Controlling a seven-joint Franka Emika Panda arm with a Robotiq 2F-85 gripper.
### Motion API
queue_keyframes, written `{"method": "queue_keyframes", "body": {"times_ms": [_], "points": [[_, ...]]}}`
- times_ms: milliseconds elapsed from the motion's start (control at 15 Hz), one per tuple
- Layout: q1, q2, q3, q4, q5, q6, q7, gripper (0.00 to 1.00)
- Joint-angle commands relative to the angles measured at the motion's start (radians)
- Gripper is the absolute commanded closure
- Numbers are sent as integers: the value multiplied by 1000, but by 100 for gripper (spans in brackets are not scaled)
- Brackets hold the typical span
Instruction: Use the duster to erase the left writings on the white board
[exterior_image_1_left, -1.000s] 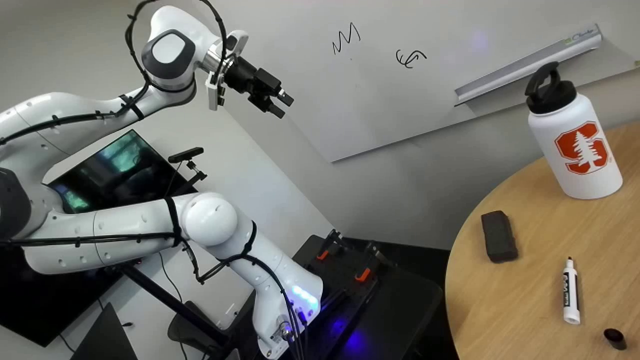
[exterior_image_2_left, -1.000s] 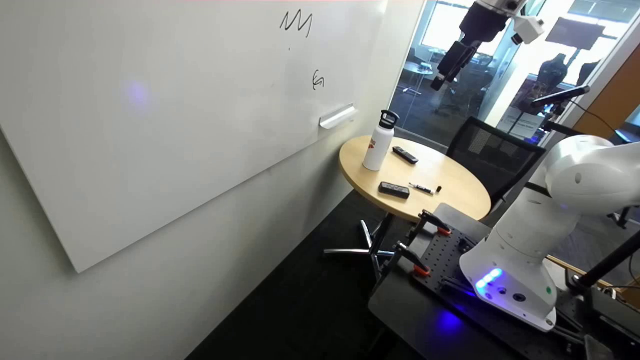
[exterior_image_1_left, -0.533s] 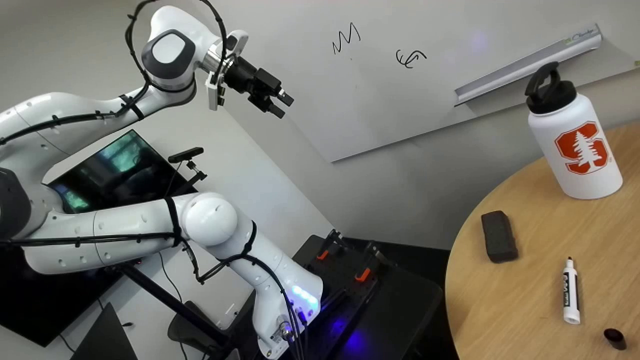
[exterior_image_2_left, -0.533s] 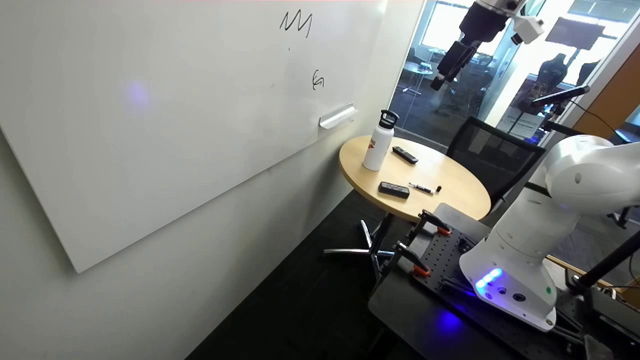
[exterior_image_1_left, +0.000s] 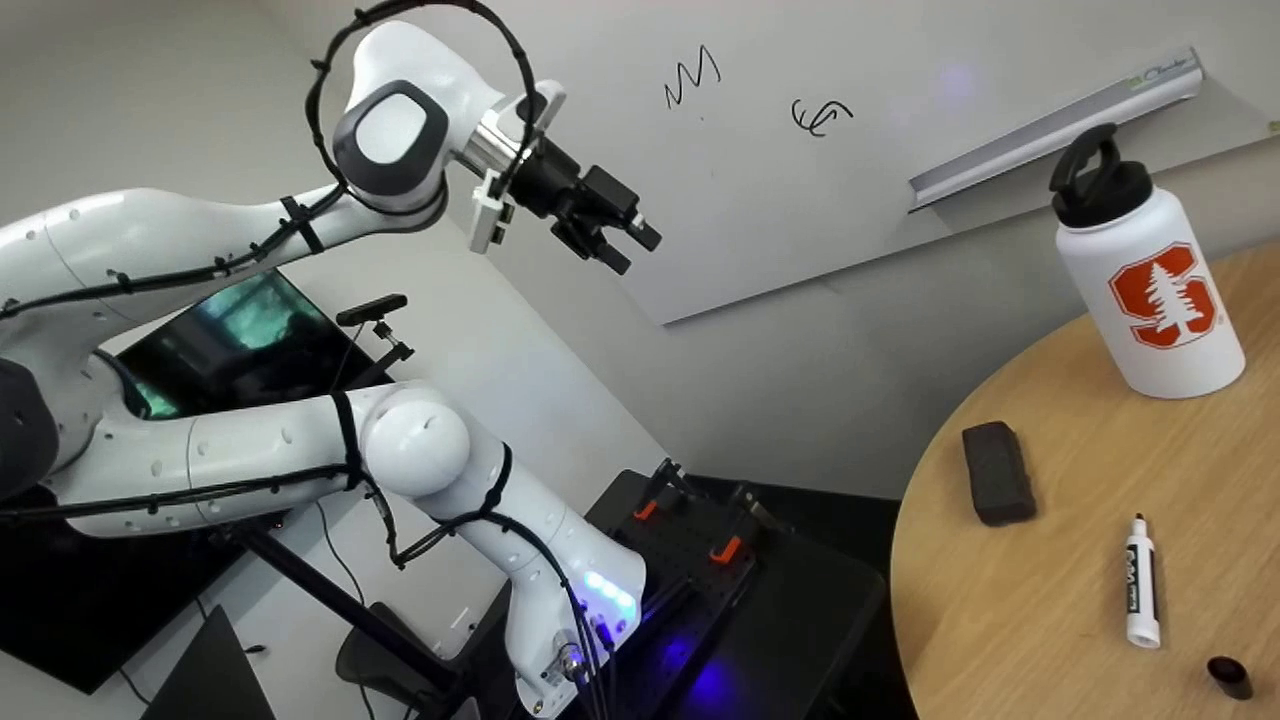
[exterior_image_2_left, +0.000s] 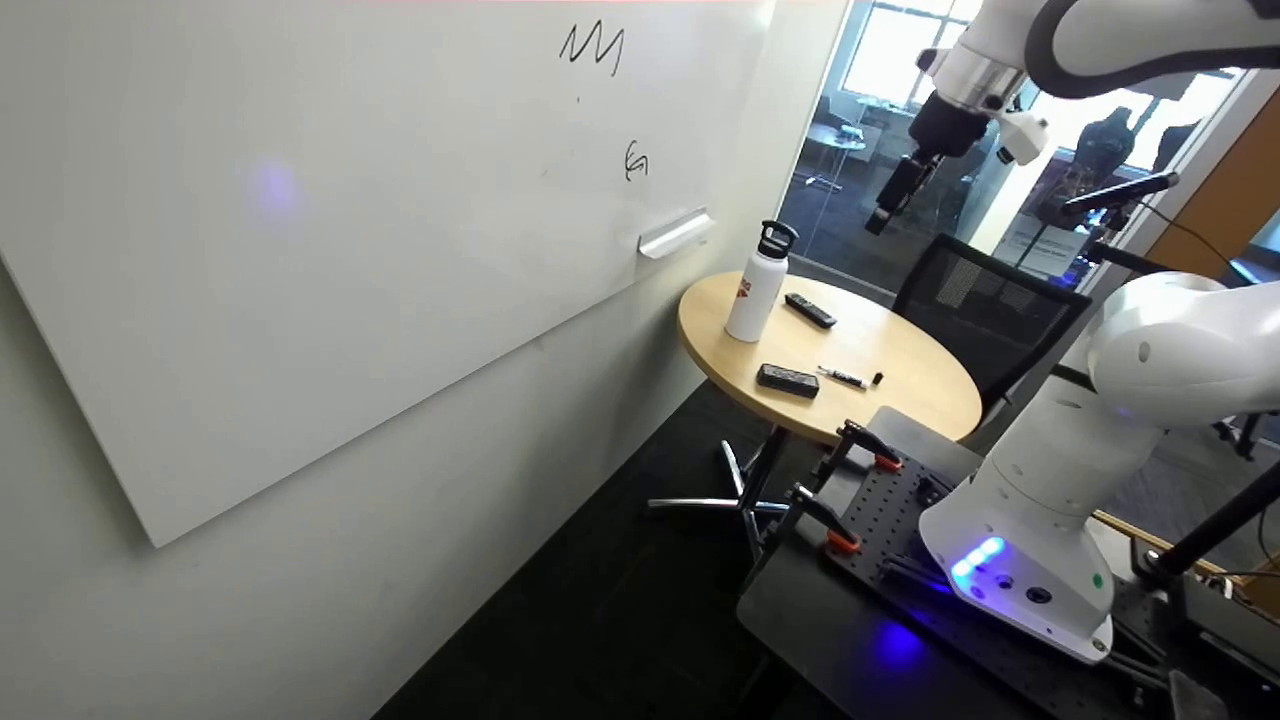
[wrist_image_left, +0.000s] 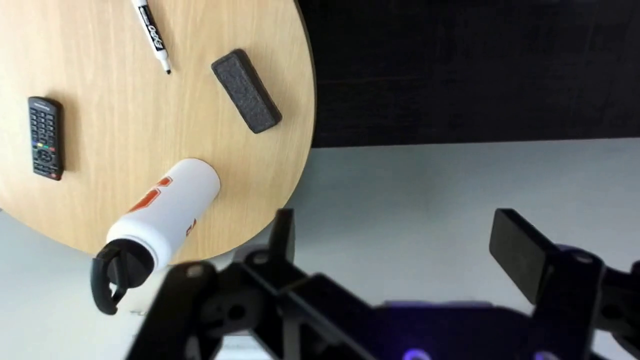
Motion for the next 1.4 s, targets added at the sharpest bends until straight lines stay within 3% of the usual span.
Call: {"method": "queue_keyframes", "body": {"times_ms": [0, 67, 200, 267, 600, 933, 1067, 1333], "points": [[-61, 119, -169, -14, -61, 132, -197, 0], [-69, 158, -216, -15, -73, 160, -257, 0], [-108, 224, -242, 29, -110, 144, -327, 0], [-98, 149, -216, -7, -57, 128, -294, 0], [-110, 168, -215, 0, -51, 128, -307, 0], [-104, 366, -282, -5, -138, 361, -417, 0], [-88, 502, -345, -10, -122, 484, -515, 0], [31, 757, -522, 2, -86, 667, -653, 0]]}}
